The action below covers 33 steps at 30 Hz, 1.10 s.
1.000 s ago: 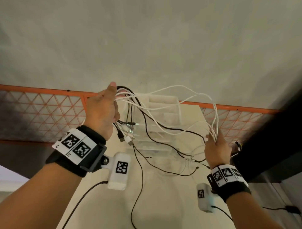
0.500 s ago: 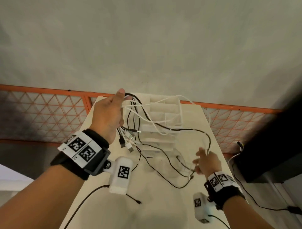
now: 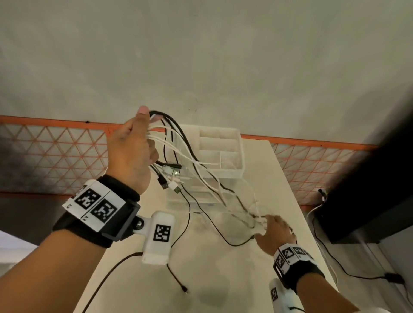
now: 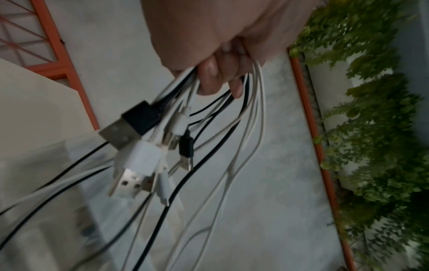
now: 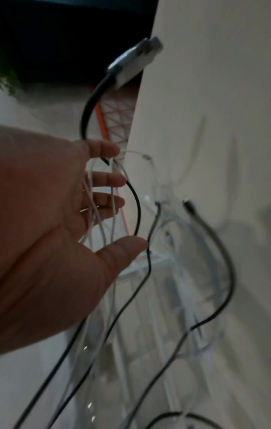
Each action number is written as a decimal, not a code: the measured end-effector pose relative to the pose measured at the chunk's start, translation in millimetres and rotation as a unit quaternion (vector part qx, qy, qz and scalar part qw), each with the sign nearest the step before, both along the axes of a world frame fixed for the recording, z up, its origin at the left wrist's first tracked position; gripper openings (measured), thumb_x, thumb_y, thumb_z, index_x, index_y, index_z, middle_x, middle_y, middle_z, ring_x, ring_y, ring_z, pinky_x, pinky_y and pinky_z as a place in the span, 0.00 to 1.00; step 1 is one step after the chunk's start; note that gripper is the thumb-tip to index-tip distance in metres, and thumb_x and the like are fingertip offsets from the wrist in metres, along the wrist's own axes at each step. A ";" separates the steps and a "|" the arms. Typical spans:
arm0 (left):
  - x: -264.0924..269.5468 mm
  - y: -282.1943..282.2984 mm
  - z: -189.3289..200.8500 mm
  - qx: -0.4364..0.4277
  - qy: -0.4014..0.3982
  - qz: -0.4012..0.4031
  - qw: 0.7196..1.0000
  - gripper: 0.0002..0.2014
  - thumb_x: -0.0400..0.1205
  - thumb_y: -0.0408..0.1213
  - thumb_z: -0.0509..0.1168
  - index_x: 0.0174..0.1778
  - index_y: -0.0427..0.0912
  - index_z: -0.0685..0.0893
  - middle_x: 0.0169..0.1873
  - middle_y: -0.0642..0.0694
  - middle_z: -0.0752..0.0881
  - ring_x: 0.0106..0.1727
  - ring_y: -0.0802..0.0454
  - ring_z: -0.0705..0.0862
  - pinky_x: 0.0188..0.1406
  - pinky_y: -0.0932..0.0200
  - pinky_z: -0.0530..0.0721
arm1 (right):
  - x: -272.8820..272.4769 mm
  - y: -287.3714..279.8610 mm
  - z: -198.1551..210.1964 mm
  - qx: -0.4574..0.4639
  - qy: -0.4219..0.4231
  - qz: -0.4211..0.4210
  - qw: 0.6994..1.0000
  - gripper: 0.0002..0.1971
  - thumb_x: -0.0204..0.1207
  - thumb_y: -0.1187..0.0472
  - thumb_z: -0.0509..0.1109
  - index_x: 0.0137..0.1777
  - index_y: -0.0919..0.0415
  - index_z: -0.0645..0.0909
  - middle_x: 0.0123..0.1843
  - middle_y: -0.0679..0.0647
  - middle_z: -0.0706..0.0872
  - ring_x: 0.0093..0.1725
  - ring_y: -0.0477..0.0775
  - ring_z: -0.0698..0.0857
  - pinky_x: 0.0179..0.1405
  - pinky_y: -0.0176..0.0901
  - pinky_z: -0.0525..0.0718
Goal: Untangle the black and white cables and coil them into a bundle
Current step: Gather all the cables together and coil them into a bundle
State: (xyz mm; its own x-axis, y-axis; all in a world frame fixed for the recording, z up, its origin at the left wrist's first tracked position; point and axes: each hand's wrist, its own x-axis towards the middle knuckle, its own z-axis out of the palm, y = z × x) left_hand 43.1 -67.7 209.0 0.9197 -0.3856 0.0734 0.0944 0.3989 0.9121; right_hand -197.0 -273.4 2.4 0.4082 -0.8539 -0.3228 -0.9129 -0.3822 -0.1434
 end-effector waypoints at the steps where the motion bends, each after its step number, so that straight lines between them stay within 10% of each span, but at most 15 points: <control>1: 0.9 0.6 4.7 -0.010 -0.008 0.003 1.000 0.17 0.85 0.51 0.65 0.48 0.41 0.90 0.27 0.44 0.62 0.22 0.52 0.55 0.21 0.59 0.56 | -3.8 1.1 -7.9 0.029 0.022 -0.009 0.999 0.32 0.77 0.46 0.69 0.80 0.52 0.67 0.79 0.51 0.70 0.79 0.60 0.70 0.75 0.64 0.72; 6: 4.3 0.0 16.3 -0.037 -0.031 0.008 0.999 0.17 0.85 0.51 0.64 0.46 0.42 0.90 0.17 0.51 0.63 0.18 0.54 0.57 0.18 0.62 0.59 | -6.4 -0.5 -18.5 0.072 0.042 -0.065 0.994 0.40 0.72 0.38 0.71 0.79 0.58 0.65 0.76 0.59 0.73 0.76 0.66 0.73 0.75 0.63 0.74; 11: 1.8 1.7 15.7 -0.028 -0.040 0.001 0.999 0.16 0.85 0.51 0.65 0.44 0.43 0.91 0.18 0.49 0.63 0.18 0.54 0.56 0.18 0.62 0.59 | -4.2 -10.7 -15.8 0.104 0.048 -0.086 0.990 0.62 0.59 0.28 0.75 0.86 0.38 0.39 0.86 0.67 0.56 0.83 0.76 0.64 0.80 0.70 0.68; 15: 6.7 3.7 20.1 -0.029 -0.050 -0.006 0.998 0.16 0.85 0.51 0.65 0.44 0.43 0.90 0.23 0.45 0.62 0.19 0.54 0.57 0.18 0.62 0.59 | -3.9 -10.3 -10.5 0.148 0.024 -0.076 0.986 0.67 0.63 0.35 0.80 0.87 0.41 0.31 0.88 0.68 0.53 0.85 0.71 0.63 0.81 0.65 0.69; 19: 1.6 -0.9 10.6 0.049 -0.060 -0.073 0.994 0.15 0.84 0.52 0.66 0.42 0.45 0.90 0.37 0.41 0.69 0.16 0.55 0.58 0.16 0.64 0.61 | 18.0 2.3 34.9 0.150 -0.016 0.026 0.988 0.60 0.61 0.45 0.76 0.89 0.44 0.43 0.82 0.64 0.71 0.76 0.65 0.76 0.73 0.58 0.80; 22: -9.0 -5.3 2.5 0.121 -0.056 -0.093 0.987 0.15 0.84 0.51 0.67 0.39 0.46 0.90 0.28 0.42 0.64 0.17 0.54 0.58 0.18 0.62 0.60 | 36.9 14.6 92.1 0.102 -0.170 0.077 0.977 0.50 0.67 0.51 0.76 0.88 0.43 0.54 0.80 0.59 0.74 0.76 0.61 0.77 0.70 0.56 0.81; 25: -18.3 -9.0 1.3 0.151 -0.056 -0.126 0.979 0.15 0.84 0.51 0.66 0.36 0.48 0.90 0.21 0.51 0.60 0.20 0.52 0.56 0.22 0.60 0.57 | 53.4 41.5 150.3 0.141 -0.406 0.183 0.884 0.48 0.74 0.62 0.78 0.87 0.39 0.54 0.82 0.48 0.71 0.80 0.51 0.72 0.62 0.37 0.77; 29: -34.5 -9.9 10.3 0.202 -0.124 -0.207 0.949 0.16 0.83 0.53 0.66 0.38 0.49 0.93 0.23 0.46 0.64 0.20 0.51 0.58 0.25 0.57 0.60 | 84.9 77.8 184.8 0.150 -0.516 0.265 0.801 0.53 0.72 0.59 0.81 0.88 0.37 0.49 0.81 0.41 0.74 0.80 0.38 0.71 0.75 0.34 0.71; 33: -31.6 -3.9 23.5 0.241 -0.210 -0.218 0.922 0.28 0.84 0.53 0.65 0.44 0.23 0.82 0.17 0.55 0.60 0.19 0.53 0.57 0.22 0.62 0.61 | 107.9 81.5 170.9 0.128 -0.545 0.223 0.798 0.17 0.77 0.63 0.76 0.64 0.49 0.84 0.46 0.49 0.93 0.46 0.44 0.92 0.49 0.43 0.90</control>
State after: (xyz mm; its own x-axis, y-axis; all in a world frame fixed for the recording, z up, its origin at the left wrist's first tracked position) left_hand 11.5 -71.6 232.5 0.5995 -0.7926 0.1113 -0.2523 -0.0552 0.9661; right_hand -89.0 -191.8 173.3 0.8106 -0.5076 0.2921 0.0273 -0.4655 -0.8846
